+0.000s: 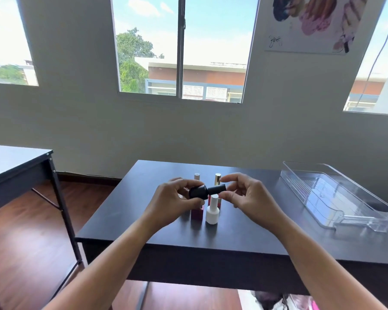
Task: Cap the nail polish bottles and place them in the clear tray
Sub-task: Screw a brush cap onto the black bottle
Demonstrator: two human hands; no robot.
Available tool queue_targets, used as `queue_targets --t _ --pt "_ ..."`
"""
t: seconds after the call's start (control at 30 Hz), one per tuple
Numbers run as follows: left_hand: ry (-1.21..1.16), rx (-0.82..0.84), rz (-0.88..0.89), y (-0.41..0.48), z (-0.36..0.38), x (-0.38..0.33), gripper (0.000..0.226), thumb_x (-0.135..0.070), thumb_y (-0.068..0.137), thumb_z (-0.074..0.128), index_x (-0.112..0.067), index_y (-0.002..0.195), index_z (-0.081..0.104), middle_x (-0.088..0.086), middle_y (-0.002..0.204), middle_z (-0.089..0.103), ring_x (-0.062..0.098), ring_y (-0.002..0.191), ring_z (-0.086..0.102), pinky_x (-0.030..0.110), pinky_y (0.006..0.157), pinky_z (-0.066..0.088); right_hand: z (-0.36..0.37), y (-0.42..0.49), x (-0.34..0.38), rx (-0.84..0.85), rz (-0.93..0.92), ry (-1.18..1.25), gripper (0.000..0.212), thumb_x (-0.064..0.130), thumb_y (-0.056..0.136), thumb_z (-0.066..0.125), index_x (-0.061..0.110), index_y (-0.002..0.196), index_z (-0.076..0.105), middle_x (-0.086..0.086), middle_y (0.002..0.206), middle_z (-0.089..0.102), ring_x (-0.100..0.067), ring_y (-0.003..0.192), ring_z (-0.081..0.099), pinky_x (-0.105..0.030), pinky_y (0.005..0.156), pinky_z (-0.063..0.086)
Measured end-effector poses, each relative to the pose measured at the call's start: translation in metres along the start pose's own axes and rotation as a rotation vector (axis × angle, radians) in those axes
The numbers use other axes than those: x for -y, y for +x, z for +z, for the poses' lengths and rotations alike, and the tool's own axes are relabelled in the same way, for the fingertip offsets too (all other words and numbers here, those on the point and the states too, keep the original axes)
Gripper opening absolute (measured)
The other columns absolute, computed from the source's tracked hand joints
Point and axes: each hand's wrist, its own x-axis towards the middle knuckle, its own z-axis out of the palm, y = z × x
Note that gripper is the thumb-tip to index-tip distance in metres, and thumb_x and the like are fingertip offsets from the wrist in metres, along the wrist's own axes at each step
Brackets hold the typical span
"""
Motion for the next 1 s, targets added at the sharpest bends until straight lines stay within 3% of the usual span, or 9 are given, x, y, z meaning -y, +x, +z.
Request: queue_targets --t 0.1,0.2,0.3,0.4,0.47,0.57,0.7,0.87,1.0 --pt "0.016 0.016 -0.001 -0.001 -0.0003 -0.0019 0.039 -0.022 0.065 0.086 -0.04 0.097 0.075 -0.028 0.089 0.064 -0.001 0.082 0.063 0.003 0.067 0.041 0.0012 -0.0019 0.0009 -0.025 -0.006 0.004 0.012 0.017 0.088 0.069 0.029 0.089 0.07 0.002 0.073 0.072 -0.007 0.059 0.055 -0.038 0.07 0.052" --pt "0.012 0.011 0.01 -0.0024 0.0006 -0.0052 0.039 -0.02 0.066 0.087 -0.04 0.097 0.075 -0.024 0.087 0.065 0.0 0.083 0.063 0.003 0.068 0.041 0.0023 -0.0046 0.0036 -0.035 -0.029 -0.098 0.029 0.036 0.094 0.058 0.025 0.068 0.064 0.007 0.058 0.064 -0.005 0.05 0.048 -0.028 0.055 0.044" --pt "0.024 0.016 0.035 -0.0035 0.0005 -0.0076 0.039 -0.018 0.067 0.087 -0.038 0.098 0.075 -0.017 0.09 0.066 0.003 0.084 0.063 0.004 0.068 0.041 0.0069 -0.0055 0.0055 -0.025 0.015 -0.096 0.052 0.051 0.096 0.046 0.011 0.064 0.06 0.003 0.055 0.061 -0.009 0.049 0.052 -0.04 0.056 0.049" --pt "0.03 0.033 0.022 -0.0044 -0.0008 -0.0081 0.038 -0.018 0.068 0.086 -0.038 0.099 0.075 -0.016 0.09 0.065 0.002 0.083 0.063 0.004 0.069 0.041 0.007 -0.0043 0.0072 0.03 0.09 -0.036 0.065 0.068 0.086 0.04 0.013 0.059 0.061 0.005 0.05 0.059 -0.009 0.045 0.052 -0.03 0.052 0.047" --pt "0.03 0.039 0.005 -0.0049 -0.0023 -0.0072 0.038 -0.019 0.069 0.087 -0.037 0.1 0.076 -0.014 0.089 0.065 0.001 0.08 0.063 0.003 0.068 0.041 0.0053 -0.0042 0.0071 0.045 0.09 -0.061 0.062 0.072 0.083 0.042 0.016 0.073 0.064 0.007 0.054 0.06 -0.007 0.047 0.054 -0.025 0.055 0.048" --pt "0.029 0.049 -0.01 -0.0051 -0.004 -0.0064 0.038 -0.021 0.068 0.087 -0.036 0.1 0.076 -0.014 0.089 0.065 -0.001 0.078 0.063 0.003 0.067 0.041 0.0032 -0.0047 0.0047 0.029 0.006 -0.103 0.028 0.049 0.083 0.068 0.034 0.106 0.061 0.013 0.069 0.062 0.0 0.058 0.054 -0.013 0.063 0.046" --pt "0.028 0.051 -0.005 -0.0051 -0.0034 -0.0064 0.037 -0.02 0.067 0.087 -0.039 0.097 0.076 -0.012 0.088 0.065 -0.001 0.077 0.063 0.004 0.068 0.042 0.0051 -0.007 0.0081 0.009 -0.035 -0.122 0.019 0.019 0.086 0.071 0.026 0.104 0.068 0.012 0.078 0.067 0.004 0.062 0.061 -0.006 0.065 0.044" --pt "0.056 0.049 0.004 -0.006 -0.0009 -0.0066 0.035 -0.022 0.069 0.085 -0.041 0.096 0.074 -0.014 0.09 0.065 0.0 0.08 0.062 0.004 0.069 0.041 0.006 -0.006 0.0084 0.003 -0.044 -0.189 0.009 0.02 0.093 0.062 0.022 0.097 0.07 0.016 0.062 0.064 0.003 0.057 0.057 -0.009 0.06 0.042" --pt "0.043 0.086 -0.046 -0.0051 -0.0029 -0.0082 0.032 -0.025 0.07 0.084 -0.038 0.098 0.075 -0.011 0.09 0.069 -0.003 0.077 0.063 0.006 0.067 0.042 0.0056 -0.006 0.0091 0.047 -0.042 -0.147 0.017 0.014 0.091 0.065 0.018 0.108 0.068 0.011 0.076 0.067 0.006 0.061 0.062 -0.004 0.063 0.043"
